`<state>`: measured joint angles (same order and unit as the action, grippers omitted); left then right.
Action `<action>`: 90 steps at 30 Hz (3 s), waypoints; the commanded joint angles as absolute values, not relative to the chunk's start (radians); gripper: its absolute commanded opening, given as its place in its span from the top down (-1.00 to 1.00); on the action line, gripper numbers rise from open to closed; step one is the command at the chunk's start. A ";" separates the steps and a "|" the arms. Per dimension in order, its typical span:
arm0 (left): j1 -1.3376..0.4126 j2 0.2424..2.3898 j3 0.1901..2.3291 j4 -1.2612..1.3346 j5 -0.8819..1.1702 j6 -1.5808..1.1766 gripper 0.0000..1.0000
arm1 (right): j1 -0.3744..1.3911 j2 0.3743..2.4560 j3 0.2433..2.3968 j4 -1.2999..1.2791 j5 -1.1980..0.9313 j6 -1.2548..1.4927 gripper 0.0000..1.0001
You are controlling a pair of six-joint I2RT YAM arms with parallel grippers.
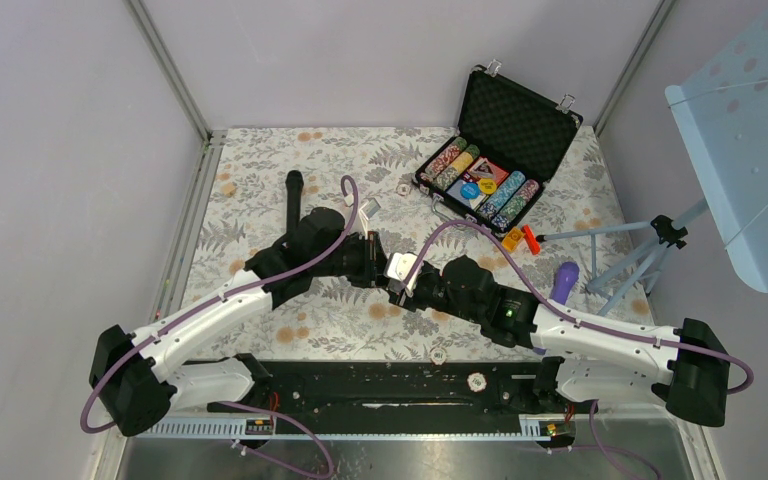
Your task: Pack up texas hold em set
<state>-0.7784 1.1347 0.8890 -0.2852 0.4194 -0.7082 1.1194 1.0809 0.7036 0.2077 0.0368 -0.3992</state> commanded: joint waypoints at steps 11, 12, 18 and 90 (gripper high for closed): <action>-0.790 1.146 0.888 -0.215 0.440 -0.729 1.00 | 1.124 1.082 0.722 0.283 0.050 -0.380 1.00; -0.790 1.146 0.888 -0.213 0.440 -0.729 1.00 | 1.125 1.081 0.720 0.286 0.052 -0.380 1.00; -0.786 1.147 0.874 -0.194 0.433 -0.735 1.00 | 1.125 1.063 0.698 0.314 0.078 -0.360 0.09; -0.812 1.152 0.867 -0.115 0.507 -0.721 0.47 | 1.123 0.950 0.668 0.202 0.003 -0.449 1.00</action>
